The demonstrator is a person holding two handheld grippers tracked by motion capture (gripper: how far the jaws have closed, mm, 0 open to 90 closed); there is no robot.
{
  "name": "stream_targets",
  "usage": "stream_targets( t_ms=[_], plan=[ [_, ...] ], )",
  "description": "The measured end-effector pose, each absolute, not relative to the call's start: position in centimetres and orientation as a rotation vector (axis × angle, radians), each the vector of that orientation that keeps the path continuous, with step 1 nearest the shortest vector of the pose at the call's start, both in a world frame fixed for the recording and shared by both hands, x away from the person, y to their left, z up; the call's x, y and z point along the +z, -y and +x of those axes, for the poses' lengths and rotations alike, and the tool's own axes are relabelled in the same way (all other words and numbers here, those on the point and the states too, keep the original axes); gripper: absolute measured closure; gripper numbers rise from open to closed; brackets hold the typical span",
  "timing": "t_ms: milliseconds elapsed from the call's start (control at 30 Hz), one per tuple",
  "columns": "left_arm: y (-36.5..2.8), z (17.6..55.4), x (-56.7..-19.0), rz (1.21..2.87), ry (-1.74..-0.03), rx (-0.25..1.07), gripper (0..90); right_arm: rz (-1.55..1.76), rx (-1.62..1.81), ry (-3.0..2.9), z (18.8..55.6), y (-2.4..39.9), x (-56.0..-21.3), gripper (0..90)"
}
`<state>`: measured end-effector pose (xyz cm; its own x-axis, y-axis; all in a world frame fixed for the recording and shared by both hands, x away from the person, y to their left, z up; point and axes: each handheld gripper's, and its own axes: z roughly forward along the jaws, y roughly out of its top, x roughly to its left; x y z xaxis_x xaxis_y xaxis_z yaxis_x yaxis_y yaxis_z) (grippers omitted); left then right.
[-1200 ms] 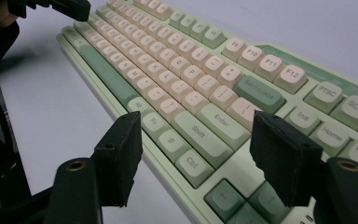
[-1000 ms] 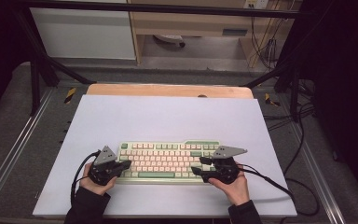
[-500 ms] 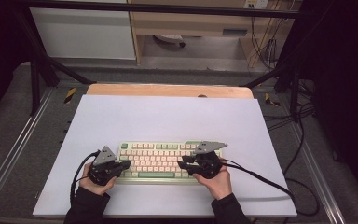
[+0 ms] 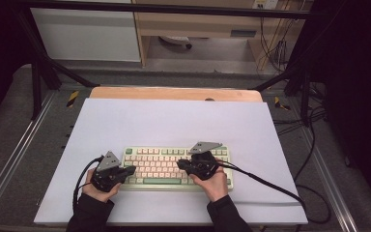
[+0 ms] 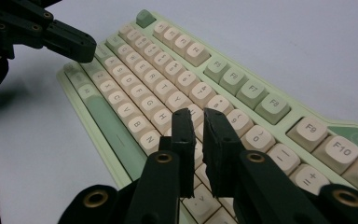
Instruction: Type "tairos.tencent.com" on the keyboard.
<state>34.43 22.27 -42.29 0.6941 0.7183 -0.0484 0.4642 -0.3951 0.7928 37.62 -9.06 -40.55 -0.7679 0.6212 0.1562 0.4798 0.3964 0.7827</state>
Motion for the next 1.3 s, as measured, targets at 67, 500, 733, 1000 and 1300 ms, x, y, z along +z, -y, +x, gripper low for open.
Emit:
stream_targets(
  t_ms=[67,500,733,1000,1300],
  plan=[
    [-22.3,34.4,-42.3,2.062,-0.904,0.384,90.0,1.004,1.308,-2.482,37.9,8.9,-40.8,86.4],
    [-22.2,34.5,-42.3,2.063,-0.902,0.381,90.0,1.039,1.288,-2.493,39.1,7.7,-42.0,90.0],
    [-22.2,34.5,-42.3,2.063,-0.9,0.385,90.0,1.039,1.267,-2.493,39.5,7.2,-42.5,90.0],
    [-22.2,34.5,-42.3,2.063,-0.899,0.386,90.0,1.041,1.241,-2.504,39.5,7.1,-42.9,90.0],
    [-22.2,34.5,-42.3,2.064,-0.899,0.387,90.0,1.037,1.239,-2.513,39.5,7.0,-43.1,90.0]
  ],
)
